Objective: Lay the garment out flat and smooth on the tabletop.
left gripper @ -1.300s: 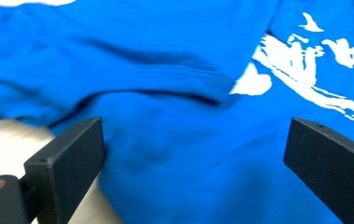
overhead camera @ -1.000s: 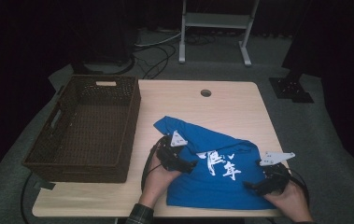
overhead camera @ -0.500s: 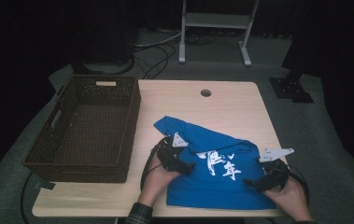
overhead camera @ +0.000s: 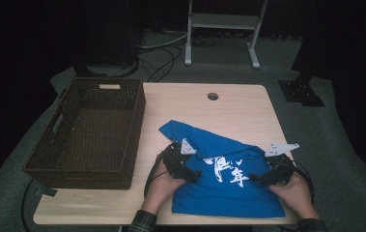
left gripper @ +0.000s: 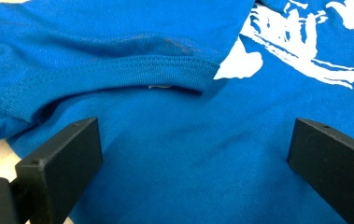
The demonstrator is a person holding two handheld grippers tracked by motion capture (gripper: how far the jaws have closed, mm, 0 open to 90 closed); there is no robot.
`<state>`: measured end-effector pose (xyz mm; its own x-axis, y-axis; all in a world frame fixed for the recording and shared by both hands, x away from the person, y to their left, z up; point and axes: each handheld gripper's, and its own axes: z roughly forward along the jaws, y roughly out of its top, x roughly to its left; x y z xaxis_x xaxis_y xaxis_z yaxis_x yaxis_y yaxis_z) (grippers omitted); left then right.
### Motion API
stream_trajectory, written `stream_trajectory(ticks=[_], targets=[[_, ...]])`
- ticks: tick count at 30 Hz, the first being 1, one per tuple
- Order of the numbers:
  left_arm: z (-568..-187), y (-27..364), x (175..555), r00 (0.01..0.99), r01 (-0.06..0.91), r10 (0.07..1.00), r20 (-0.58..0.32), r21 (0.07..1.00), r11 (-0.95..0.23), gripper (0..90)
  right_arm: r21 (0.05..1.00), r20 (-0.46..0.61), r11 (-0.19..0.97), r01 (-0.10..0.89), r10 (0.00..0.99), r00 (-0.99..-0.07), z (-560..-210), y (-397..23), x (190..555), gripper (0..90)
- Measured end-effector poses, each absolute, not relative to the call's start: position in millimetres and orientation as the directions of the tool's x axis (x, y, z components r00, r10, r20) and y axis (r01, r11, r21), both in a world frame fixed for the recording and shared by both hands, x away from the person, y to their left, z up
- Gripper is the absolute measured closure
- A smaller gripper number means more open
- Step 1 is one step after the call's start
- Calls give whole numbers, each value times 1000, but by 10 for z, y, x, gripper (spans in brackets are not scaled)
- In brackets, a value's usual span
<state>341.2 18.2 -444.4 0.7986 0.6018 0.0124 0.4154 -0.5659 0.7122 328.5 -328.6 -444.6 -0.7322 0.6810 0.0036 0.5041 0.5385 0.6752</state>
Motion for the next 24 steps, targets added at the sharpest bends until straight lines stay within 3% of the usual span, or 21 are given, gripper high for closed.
stream_trajectory(ticks=[24], targets=[[-4459, 353, 2816, 774, 433, 633, 10, 721, -541, 24, 696, 8, 527, 488, 674, -739, -4472, -3132, 2790, 0]])
